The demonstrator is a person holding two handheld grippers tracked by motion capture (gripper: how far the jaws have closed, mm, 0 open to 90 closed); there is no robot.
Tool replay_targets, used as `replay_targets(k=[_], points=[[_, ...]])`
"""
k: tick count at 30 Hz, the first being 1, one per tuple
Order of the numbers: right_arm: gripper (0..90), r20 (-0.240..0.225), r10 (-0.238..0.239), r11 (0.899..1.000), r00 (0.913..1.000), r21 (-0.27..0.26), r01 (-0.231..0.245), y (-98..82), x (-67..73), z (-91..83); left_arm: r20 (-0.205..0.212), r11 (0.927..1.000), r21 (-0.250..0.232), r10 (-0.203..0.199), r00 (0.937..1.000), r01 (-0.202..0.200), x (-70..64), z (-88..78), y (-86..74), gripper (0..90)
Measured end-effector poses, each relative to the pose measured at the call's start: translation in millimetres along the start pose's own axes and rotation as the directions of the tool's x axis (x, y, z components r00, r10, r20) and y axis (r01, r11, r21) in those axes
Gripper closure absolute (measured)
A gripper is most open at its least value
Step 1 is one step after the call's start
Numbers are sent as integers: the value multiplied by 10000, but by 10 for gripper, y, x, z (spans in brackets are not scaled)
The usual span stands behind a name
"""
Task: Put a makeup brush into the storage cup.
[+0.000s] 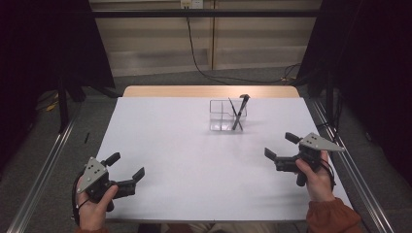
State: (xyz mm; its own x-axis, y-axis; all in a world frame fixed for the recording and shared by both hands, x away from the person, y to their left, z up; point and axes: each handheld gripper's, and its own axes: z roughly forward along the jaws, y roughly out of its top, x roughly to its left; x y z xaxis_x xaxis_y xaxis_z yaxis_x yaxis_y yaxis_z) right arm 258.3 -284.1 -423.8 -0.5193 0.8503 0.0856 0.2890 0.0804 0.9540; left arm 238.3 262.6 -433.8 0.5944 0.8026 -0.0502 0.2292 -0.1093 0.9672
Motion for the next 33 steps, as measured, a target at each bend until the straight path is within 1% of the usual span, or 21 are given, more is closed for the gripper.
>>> replay_targets(k=[7, 12, 13, 19, 23, 25, 29, 30, 33], points=[[0, 107, 98, 9999, 9999, -85, -97, -66, 8, -174, 1, 10000, 3, 3, 10000, -3, -2, -4, -2, 21], [0, 334, 249, 9996, 9991, -173, -244, -95, 14, -256, 5, 10000, 33, 39, 10000, -39, -7, -8, 0, 21], [0, 302, 176, 9997, 9994, -152, -171, -107, 16, -272, 16, 10000, 37, 41, 10000, -41, -7, -10, -1, 21], [0, 353, 185, 9998, 9992, -26, -184, -172, 27, -326, -53, 10000, 25, 40, 10000, -40, -11, -26, 2, 19], [0, 418, 249, 9997, 9988, -37, -248, -198, 19, -370, -81, 10000, 26, 2, 10000, -2, -7, -35, -1, 19], [0, 430, 151, 9999, 9990, -9, -150, -217, 12, -391, -57, 10000, 12, 4, 10000, -4, -2, -26, 0, 19], [0, 422, 235, 9997, 9988, -6, -235, -245, -14, -390, -6, 10000, 33, 31, 10000, -31, -10, -5, 5, 19], [0, 425, 180, 9998, 9989, 27, -181, -249, -18, -386, 23, 10000, 44, 77, 10000, -77, -9, -4, 4, 19], [0, 445, 149, 9999, 9989, 27, -150, -253, -18, -376, -1, 10000, 36, 28, 10000, -28, -3, -7, 6, 19]])
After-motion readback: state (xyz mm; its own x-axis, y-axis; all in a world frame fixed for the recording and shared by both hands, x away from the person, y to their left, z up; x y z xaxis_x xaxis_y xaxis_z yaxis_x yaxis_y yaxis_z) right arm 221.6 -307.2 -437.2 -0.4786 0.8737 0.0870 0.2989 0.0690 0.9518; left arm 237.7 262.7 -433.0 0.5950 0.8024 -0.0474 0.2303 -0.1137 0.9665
